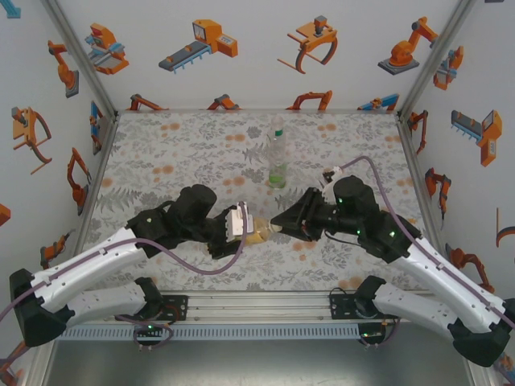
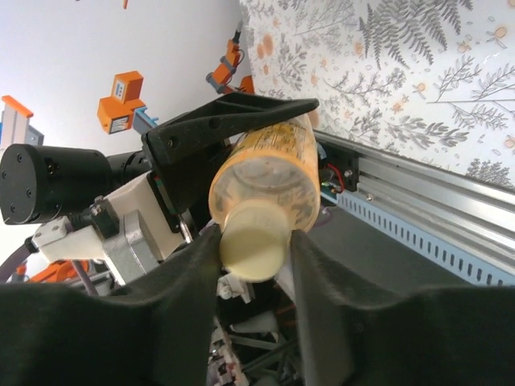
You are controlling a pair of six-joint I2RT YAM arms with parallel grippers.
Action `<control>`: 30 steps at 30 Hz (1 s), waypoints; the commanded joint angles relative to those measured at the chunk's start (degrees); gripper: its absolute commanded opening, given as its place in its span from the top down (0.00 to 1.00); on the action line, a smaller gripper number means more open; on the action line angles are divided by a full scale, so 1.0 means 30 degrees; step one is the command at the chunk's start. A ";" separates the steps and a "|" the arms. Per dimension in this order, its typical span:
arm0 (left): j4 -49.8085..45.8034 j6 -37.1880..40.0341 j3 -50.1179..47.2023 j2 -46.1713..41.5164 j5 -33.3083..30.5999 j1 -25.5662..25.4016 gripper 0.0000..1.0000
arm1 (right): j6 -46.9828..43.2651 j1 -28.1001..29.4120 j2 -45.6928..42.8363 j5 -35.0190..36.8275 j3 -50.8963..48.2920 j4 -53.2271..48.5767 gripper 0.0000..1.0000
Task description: Screw on the bottle caps
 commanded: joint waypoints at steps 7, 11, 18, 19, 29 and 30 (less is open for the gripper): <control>0.1461 0.0348 0.0564 -0.0448 0.1814 -0.0236 1.00 | -0.3374 0.0115 0.0154 0.1371 0.2133 -0.1316 0.29; 0.1374 0.0176 0.0535 -0.0619 0.1872 -0.0236 1.00 | -0.4872 0.0112 -0.0282 0.1961 0.2438 -0.0587 0.28; 0.1313 0.0015 0.0486 -0.0962 0.1829 -0.0249 1.00 | -1.0430 0.0115 -0.1103 0.2156 0.2477 0.1508 0.36; 0.1280 0.0009 0.0501 -0.0991 0.1799 -0.0260 1.00 | -1.1416 0.0115 -0.1332 0.2307 0.2324 0.1719 0.39; 0.0979 -0.0183 0.0304 -0.1595 0.2091 -0.0251 1.00 | -2.4790 0.0119 -0.2691 -0.4649 0.2284 0.2700 0.41; 0.0980 -0.0252 0.0313 -0.1648 0.2132 -0.0260 1.00 | -2.6243 0.0116 -0.2604 -0.5711 0.2518 0.2158 0.41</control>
